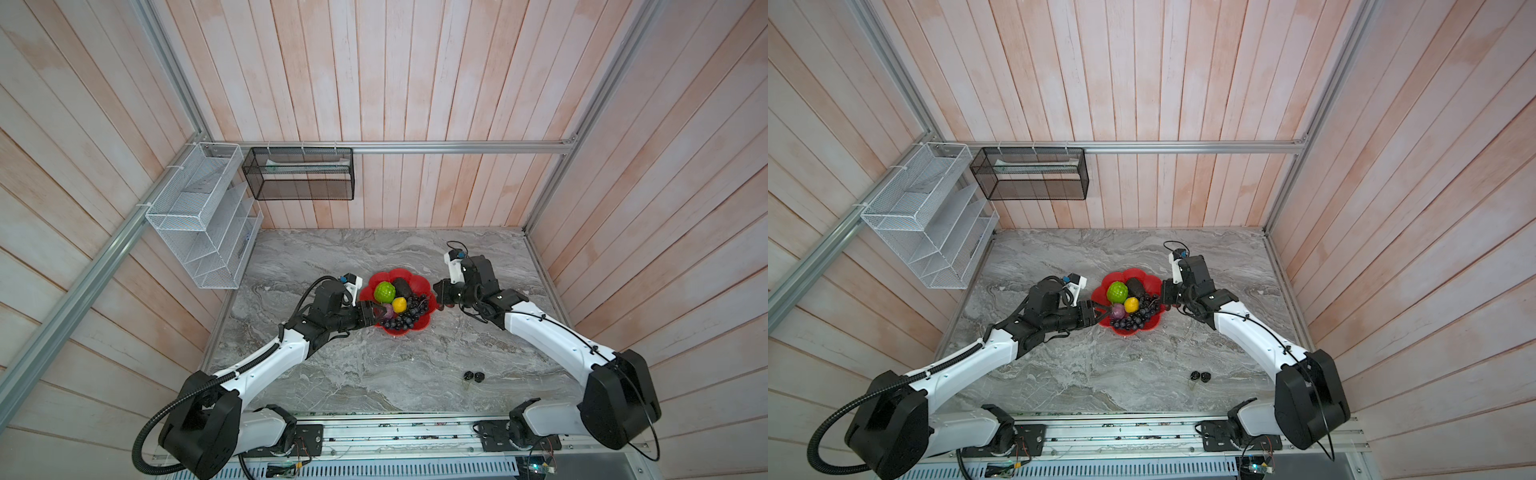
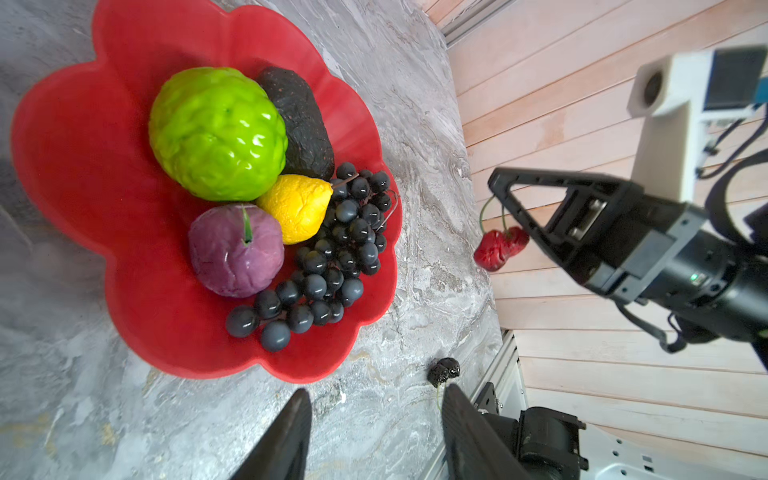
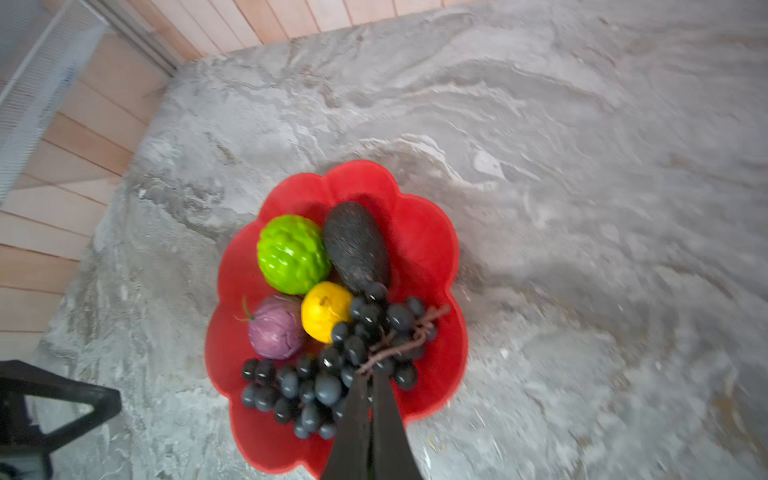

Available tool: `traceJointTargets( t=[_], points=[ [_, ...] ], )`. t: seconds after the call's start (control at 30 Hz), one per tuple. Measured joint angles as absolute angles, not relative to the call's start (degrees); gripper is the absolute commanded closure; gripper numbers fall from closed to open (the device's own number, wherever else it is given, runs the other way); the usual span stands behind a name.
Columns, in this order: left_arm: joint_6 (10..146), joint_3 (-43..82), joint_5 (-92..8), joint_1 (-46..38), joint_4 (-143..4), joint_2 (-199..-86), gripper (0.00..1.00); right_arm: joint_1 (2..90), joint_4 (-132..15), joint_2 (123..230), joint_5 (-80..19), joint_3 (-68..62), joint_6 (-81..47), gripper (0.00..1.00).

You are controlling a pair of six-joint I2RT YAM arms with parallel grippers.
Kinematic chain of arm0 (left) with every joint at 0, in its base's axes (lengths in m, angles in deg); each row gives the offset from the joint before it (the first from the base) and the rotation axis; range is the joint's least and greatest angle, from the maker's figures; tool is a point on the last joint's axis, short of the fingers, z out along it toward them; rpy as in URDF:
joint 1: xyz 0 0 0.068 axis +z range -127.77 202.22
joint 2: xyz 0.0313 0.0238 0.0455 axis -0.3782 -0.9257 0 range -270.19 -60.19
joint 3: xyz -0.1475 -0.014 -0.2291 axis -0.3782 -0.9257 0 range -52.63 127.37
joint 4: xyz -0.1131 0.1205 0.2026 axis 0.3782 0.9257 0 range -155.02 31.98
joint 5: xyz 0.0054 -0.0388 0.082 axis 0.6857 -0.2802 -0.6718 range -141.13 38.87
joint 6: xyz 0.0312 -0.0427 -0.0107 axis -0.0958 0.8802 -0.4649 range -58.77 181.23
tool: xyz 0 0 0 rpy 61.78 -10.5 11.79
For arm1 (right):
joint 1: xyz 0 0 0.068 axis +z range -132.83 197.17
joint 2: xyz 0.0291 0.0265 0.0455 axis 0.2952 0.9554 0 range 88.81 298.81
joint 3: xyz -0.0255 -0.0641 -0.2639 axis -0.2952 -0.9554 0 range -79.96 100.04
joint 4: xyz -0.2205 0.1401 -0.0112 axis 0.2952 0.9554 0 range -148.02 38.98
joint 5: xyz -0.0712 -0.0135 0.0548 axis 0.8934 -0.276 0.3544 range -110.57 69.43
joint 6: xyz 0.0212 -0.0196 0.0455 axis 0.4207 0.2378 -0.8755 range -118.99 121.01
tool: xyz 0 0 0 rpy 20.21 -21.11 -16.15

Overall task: Place and organize the fake fruits in the fruit bowl
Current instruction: 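Grasp the red cherries with the right gripper while the left gripper withdraws, then carry the red cherries with the right gripper into the bowl and release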

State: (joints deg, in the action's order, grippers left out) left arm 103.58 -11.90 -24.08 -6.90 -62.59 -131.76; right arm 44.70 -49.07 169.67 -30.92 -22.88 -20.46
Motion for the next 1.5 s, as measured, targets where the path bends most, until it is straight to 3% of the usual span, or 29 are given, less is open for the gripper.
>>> traceJointTargets(
  t=[0.4,1.0,1.3,1.5],
  points=[
    [106.5,-14.1,-28.1,-6.9,-57.8,-126.2,0.47,44.7,-57.2,189.7,-41.9,-11.9,-14.3,1.00],
    [107.8,-14.1,-29.1,-6.9,-55.4,-124.6,0.47,43.7,-70.4,200.4,-45.4,-10.9,-15.9,0.98],
    [108.1,-14.1,-29.2,-6.9,-55.5,-124.5,0.46,43.6,-71.0,201.4,-45.5,-9.9,-15.5,0.78],
    [108.2,-14.1,-29.2,-6.9,-55.3,-124.7,0.46,43.6,-69.8,199.9,-43.6,-8.7,-14.8,0.74]
  ],
)
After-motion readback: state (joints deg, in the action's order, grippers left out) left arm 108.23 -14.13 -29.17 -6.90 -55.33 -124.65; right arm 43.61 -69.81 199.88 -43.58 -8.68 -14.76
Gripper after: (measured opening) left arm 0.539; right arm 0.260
